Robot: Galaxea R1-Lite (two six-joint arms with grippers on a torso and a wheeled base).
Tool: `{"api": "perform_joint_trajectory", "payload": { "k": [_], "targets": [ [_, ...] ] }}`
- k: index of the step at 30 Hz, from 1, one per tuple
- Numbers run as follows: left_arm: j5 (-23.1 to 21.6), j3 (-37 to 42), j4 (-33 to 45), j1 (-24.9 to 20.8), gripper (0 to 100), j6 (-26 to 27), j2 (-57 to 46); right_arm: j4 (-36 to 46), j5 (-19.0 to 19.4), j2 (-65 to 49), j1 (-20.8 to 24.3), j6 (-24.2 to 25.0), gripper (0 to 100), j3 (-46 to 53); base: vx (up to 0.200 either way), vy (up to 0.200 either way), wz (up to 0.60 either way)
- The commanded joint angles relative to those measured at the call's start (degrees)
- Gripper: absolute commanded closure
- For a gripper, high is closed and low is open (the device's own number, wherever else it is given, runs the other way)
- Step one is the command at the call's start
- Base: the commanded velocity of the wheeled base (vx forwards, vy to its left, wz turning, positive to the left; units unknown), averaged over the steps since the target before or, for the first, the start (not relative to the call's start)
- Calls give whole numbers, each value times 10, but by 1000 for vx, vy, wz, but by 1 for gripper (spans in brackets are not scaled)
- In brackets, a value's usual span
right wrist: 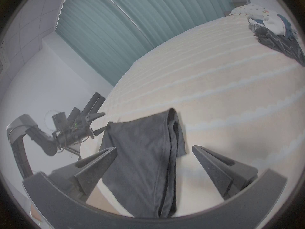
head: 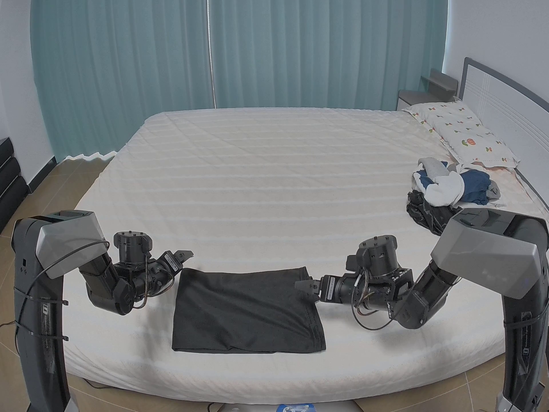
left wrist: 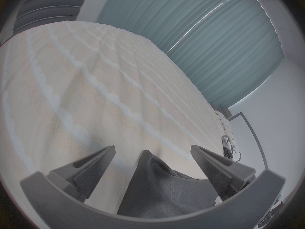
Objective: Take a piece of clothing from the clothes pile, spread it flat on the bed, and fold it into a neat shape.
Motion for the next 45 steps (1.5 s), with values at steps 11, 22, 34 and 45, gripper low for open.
{"api": "perform_joint_trajectory", "payload": {
  "k": [11, 22, 34, 45],
  "targets": [
    [0, 7, -22, 0, 0, -16, 0, 98, -53, 152, 1, 1, 0, -246, 0, 0, 0],
    [0, 7, -23, 0, 0, -16, 1, 99, -98, 181, -6, 1, 100, -314, 0, 0, 0],
    [0, 7, -23, 0, 0, -16, 1, 98, -106, 181, -23, 17, 100, -317, 0, 0, 0],
    [0, 7, -23, 0, 0, -16, 1, 92, -111, 191, -36, 38, 100, -325, 0, 0, 0]
  ]
}}
